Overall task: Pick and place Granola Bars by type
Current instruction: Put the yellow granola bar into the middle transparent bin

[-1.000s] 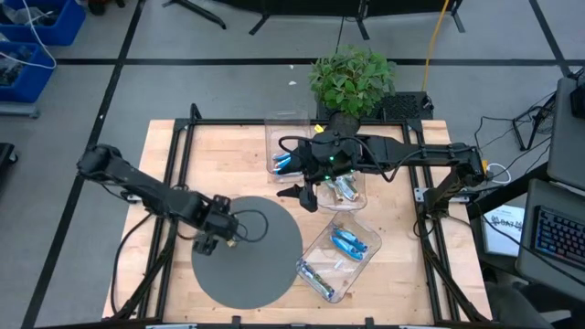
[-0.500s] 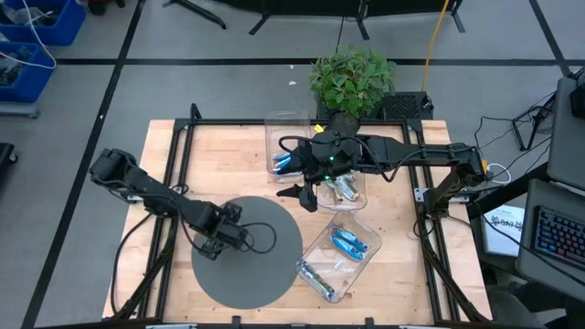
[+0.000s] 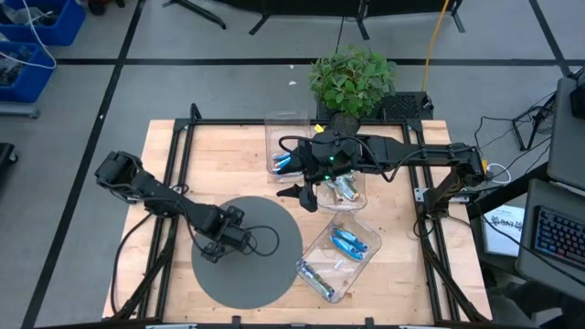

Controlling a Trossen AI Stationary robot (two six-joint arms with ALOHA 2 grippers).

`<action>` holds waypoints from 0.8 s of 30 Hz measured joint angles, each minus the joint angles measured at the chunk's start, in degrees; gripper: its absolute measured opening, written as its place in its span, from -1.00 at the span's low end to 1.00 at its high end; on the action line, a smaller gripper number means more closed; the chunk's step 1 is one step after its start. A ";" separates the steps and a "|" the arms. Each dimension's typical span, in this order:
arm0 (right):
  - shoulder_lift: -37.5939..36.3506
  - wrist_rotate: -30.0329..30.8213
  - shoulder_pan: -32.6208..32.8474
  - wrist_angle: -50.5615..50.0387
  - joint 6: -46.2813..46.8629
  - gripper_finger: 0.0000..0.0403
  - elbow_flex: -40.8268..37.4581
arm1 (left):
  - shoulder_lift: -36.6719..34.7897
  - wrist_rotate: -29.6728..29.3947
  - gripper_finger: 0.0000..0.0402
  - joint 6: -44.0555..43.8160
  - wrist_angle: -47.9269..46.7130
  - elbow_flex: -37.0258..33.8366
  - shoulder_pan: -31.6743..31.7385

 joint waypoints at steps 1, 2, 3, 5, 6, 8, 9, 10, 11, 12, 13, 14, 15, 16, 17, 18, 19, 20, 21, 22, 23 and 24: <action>0.00 0.02 0.00 0.00 0.00 0.38 0.00 | 0.00 0.09 0.70 -0.34 -0.07 0.00 0.16; 0.00 0.01 0.00 0.00 0.00 0.38 0.00 | 0.00 0.11 0.65 -0.66 -0.11 0.00 0.31; 0.00 0.02 0.00 0.00 0.00 0.38 0.00 | 0.00 0.11 0.58 -0.74 -0.10 0.00 0.53; 0.00 0.00 0.00 0.05 0.02 0.38 0.00 | 0.00 0.10 0.42 -0.68 -0.09 0.00 0.84; 0.00 0.01 0.00 0.19 0.02 0.38 0.00 | 0.00 0.08 0.33 -0.54 -0.11 0.00 0.96; 0.00 0.00 0.00 0.75 0.46 0.38 0.00 | 0.00 0.07 0.17 -0.52 -0.11 0.00 1.17; 0.00 0.00 0.00 1.00 0.73 0.38 0.00 | 0.00 0.08 0.09 -0.50 -0.09 0.00 1.26; 0.00 0.00 0.00 1.16 0.96 0.38 0.00 | 0.00 0.09 0.02 -0.50 -0.11 0.00 1.35; 0.00 0.00 0.00 1.20 1.10 0.38 0.00 | 0.00 0.10 -0.04 -0.50 -0.11 0.00 1.38; 0.00 0.00 0.00 1.19 1.11 0.38 0.00 | 0.00 0.11 -0.09 -0.50 -0.12 0.00 1.39; 0.00 0.00 0.00 1.16 1.11 0.38 0.00 | 0.00 0.47 -0.13 -0.39 -0.13 0.00 1.39; 0.00 0.00 0.00 1.17 1.10 0.38 0.00 | 0.00 1.20 -0.16 -0.06 -0.14 0.00 1.39; 0.00 0.00 0.00 1.18 1.11 0.38 0.00 | 0.00 1.96 -0.19 0.44 -0.13 0.00 1.39; 0.00 0.00 0.00 1.21 1.11 0.38 0.00 | 0.00 2.78 -0.21 0.97 -0.13 0.00 1.39; 0.00 0.00 0.00 1.30 1.10 0.38 0.00 | 0.00 3.33 -0.22 1.40 -0.06 0.00 1.39; 0.00 0.00 0.00 1.38 1.11 0.38 0.00 | 0.00 3.50 -0.24 1.77 0.00 0.00 1.37; 0.00 0.00 0.00 1.55 1.09 0.38 0.00 | 0.00 3.81 -0.26 1.98 0.07 0.00 1.39; 0.00 0.00 0.00 1.94 1.11 0.38 0.00 | 0.00 4.06 -0.28 2.10 0.18 0.00 1.39; 0.00 0.00 0.02 2.34 1.11 0.38 0.00 | 0.00 4.15 -0.31 2.08 0.28 0.00 1.39; 0.00 0.00 0.11 2.79 1.11 0.38 0.00 | 0.00 4.20 -0.35 2.10 0.37 0.00 1.39; 0.00 0.00 0.21 3.30 1.08 0.38 0.00 | 0.00 4.20 -0.39 2.10 0.40 0.00 1.39; 0.00 0.00 0.32 3.80 1.00 0.38 0.00 | 0.00 4.20 -0.45 2.10 0.49 -0.01 1.39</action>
